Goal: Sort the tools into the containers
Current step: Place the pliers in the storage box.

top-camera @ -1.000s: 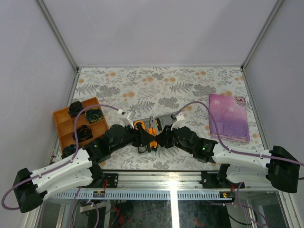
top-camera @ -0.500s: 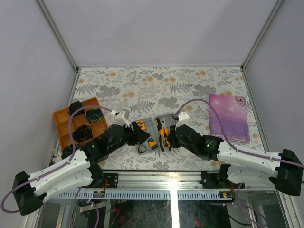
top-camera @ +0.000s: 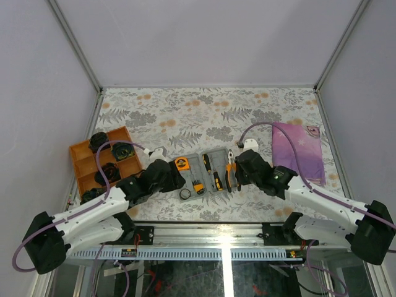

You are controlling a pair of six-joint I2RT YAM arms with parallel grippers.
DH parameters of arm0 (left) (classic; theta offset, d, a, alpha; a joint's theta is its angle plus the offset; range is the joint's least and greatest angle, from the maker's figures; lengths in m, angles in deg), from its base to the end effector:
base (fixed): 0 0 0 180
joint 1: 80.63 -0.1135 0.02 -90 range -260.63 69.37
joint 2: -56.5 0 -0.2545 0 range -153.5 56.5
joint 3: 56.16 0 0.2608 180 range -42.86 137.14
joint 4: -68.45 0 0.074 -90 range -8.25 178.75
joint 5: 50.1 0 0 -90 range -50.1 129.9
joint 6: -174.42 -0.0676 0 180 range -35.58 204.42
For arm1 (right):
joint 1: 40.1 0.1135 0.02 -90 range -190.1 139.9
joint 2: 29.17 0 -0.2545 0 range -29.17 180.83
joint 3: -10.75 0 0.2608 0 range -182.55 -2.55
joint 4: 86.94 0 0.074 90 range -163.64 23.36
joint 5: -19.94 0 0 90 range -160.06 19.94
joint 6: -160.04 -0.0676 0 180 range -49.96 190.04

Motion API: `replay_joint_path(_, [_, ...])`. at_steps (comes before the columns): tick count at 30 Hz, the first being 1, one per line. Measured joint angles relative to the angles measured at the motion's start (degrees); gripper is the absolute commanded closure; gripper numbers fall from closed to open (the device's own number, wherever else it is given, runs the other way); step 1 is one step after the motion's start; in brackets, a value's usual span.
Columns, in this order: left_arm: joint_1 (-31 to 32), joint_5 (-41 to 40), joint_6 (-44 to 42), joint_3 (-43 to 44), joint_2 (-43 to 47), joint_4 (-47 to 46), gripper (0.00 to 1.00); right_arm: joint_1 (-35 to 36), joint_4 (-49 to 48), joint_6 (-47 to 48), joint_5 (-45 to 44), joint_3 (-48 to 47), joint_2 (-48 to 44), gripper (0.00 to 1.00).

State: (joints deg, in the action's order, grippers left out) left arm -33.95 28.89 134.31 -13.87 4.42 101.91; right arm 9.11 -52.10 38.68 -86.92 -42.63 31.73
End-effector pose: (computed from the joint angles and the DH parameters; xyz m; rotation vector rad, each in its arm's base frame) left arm 0.1623 -0.1533 0.1738 -0.1666 2.3878 -0.6182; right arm 0.1829 0.1820 0.2083 -0.2080 2.2939 0.3962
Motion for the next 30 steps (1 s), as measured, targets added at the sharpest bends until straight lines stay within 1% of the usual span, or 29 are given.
replay_joint_path(9, [-1.1, 0.0, -0.1, 0.0, -8.7, 0.5, 0.56, -0.3, 0.3, 1.0, 1.6, 0.2, -0.7, 1.00])
replay_joint_path(13, [-1.3, 0.0, -0.3, 0.0, -10.8, 0.4, 0.58, -0.3, 0.2, 1.0, 2.0, 0.4, -1.1, 1.00])
replay_joint_path(19, [-2.3, 0.0, -0.9, 0.0, -12.9, 0.3, 0.68, -0.3, 0.3, 1.2, 3.0, 0.6, -1.0, 1.00])
replay_joint_path(30, [-5.6, 0.6, -3.0, 0.0, -15.0, -1.0, 0.83, -0.7, 0.3, 2.4, 3.1, 0.6, 0.4, 1.00])
